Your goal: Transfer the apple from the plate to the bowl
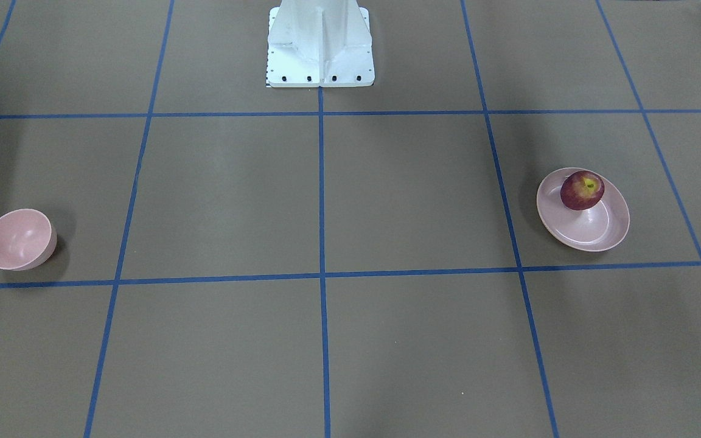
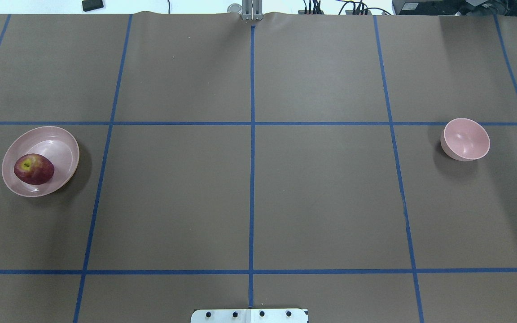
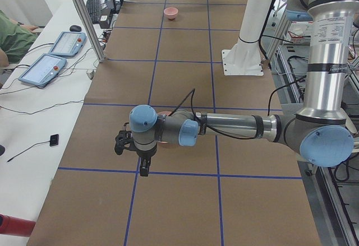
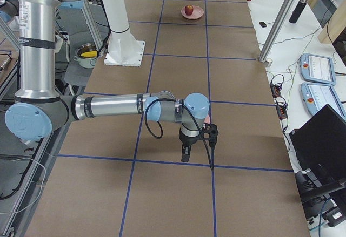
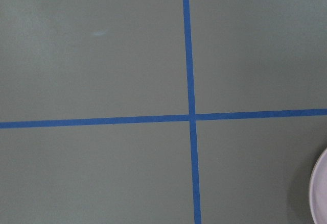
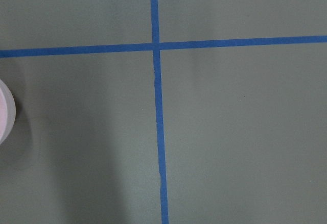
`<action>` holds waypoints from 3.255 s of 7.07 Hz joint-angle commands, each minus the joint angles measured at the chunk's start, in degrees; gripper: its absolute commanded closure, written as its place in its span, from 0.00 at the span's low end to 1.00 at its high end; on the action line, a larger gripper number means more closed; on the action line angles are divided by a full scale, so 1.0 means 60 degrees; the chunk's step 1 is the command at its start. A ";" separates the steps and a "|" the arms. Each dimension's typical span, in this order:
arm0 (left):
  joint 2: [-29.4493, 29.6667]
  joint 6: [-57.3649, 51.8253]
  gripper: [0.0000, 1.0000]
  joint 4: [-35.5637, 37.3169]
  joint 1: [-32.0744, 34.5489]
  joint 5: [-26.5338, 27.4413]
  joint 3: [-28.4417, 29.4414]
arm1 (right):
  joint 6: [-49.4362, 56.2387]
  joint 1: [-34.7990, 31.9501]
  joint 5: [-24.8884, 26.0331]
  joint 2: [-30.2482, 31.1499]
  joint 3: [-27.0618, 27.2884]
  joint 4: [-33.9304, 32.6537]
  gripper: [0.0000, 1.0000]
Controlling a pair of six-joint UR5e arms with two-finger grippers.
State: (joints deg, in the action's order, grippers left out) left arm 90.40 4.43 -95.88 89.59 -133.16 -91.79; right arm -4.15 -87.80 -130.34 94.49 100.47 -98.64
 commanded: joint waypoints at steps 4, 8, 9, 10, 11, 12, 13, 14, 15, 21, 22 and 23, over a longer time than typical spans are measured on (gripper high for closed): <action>-0.0022 -0.0020 0.01 0.0029 0.0053 0.0119 0.0035 | -0.0012 -0.0029 0.0000 0.0028 0.0013 0.0005 0.00; -0.0008 0.0009 0.01 0.0029 0.0053 0.0133 -0.0139 | -0.0129 -0.0015 -0.0014 -0.0293 0.0262 0.0469 0.00; 0.0007 -0.0005 0.01 0.0014 0.0024 0.0119 -0.0532 | -0.0129 0.0029 0.0000 -0.0309 0.0248 0.1213 0.00; 0.0050 0.0009 0.01 -0.0117 -0.0020 0.0032 -0.0696 | -0.0143 0.0479 0.0058 -0.0483 0.0247 0.2308 0.00; -0.0007 0.0067 0.01 -0.0263 -0.0049 0.0002 -0.0973 | -0.0260 0.0832 0.0102 -0.0717 0.0073 0.2769 0.00; 0.0152 0.0083 0.01 -0.0279 -0.0078 0.0002 -0.0976 | -0.0551 0.1067 0.0045 -0.0806 0.0072 0.2803 0.00; 0.0313 0.0054 0.01 -0.0308 -0.0166 0.0016 -0.0903 | -0.0568 0.1548 0.0059 -0.0894 0.0028 0.3383 0.00; 0.0416 0.0068 0.01 -0.0323 -0.0384 0.0060 -0.0525 | -0.0568 0.1625 0.0030 -0.0895 -0.0320 0.4389 0.00; 0.0475 0.0068 0.01 -0.0337 -0.0401 0.0075 -0.0580 | -0.0612 0.1641 -0.0028 -0.0881 -0.0831 0.5313 0.00; 0.0549 0.0991 0.01 -0.0836 -0.0533 0.0060 -0.0492 | -0.1960 0.3352 -0.0835 -0.1745 -0.3002 0.5850 0.00; 0.0549 0.1005 0.01 -0.0836 -0.0591 0.0060 -0.0492 | -0.1960 0.3543 -0.0820 -0.1759 -0.3164 0.5850 0.00; 0.0607 0.1020 0.01 -0.0821 -0.0591 0.0031 -0.0507 | -0.2090 0.3705 -0.0820 -0.1788 -0.3180 0.5835 0.15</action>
State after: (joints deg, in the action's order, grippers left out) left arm 93.79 10.43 -100.87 86.16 -132.84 -94.76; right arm -16.09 -66.90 -135.29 83.93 82.04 -63.57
